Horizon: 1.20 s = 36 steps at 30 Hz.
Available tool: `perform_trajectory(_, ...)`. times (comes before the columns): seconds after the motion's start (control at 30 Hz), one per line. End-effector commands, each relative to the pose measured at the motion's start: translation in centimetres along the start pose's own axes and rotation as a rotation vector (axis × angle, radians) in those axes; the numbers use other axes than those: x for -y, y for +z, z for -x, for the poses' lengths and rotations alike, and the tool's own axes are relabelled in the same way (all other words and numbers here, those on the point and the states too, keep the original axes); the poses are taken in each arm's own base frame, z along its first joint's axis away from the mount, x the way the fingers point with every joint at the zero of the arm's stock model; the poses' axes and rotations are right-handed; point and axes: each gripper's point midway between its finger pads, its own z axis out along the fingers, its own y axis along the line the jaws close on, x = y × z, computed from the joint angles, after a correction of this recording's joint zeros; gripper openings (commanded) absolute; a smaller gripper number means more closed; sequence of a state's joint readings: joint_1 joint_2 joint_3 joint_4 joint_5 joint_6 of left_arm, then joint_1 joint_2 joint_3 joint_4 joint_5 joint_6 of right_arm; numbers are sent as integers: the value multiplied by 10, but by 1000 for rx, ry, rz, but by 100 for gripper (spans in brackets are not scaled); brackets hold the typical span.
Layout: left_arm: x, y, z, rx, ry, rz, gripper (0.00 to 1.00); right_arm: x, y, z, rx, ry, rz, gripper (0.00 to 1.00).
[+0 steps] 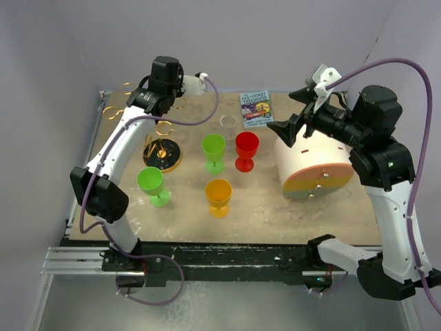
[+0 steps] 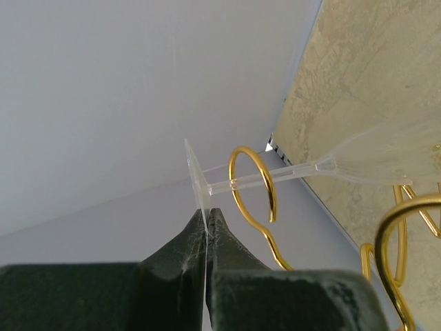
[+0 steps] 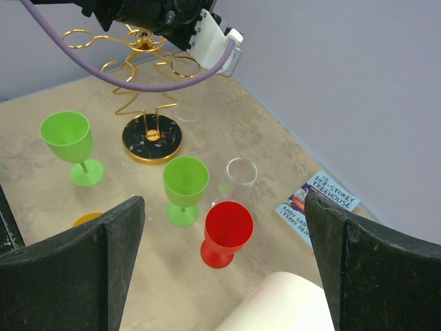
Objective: Place the wine glass upside down on the wine glass rack
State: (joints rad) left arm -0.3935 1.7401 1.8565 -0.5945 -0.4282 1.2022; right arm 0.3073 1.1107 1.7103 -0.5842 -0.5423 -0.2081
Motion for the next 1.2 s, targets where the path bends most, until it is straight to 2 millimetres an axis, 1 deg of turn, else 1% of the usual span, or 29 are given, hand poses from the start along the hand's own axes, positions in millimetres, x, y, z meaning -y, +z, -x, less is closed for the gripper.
perform_trajectory(0.0, -23, -4, -1, -9, -6, 56, 3, -1, 0, 12, 46, -16, 14, 100)
perform_trajectory(0.17, -14, 3, 2, -6, -16, 21, 6, -1, 2, 11, 40, -14, 20, 100)
perform_trajectory(0.37, -6, 1, 7, 26, -57, -13, 10, -2, 3, 9, 38, -12, 25, 100)
perform_trajectory(0.7, -1, 1, 7, 34, -74, -27, 16, -2, 2, 6, 36, -13, 20, 100)
perform_trajectory(0.9, -3, -3, 6, 36, -83, -17, 18, -3, 1, 7, 40, -13, 21, 100)
perform_trajectory(1.07, -14, -8, 6, 45, -109, 27, 21, -4, 2, 7, 40, -13, 26, 100)
perform_trajectory(1.17, -19, -10, 6, 51, -117, 53, 24, -4, 1, 6, 39, -12, 27, 100)
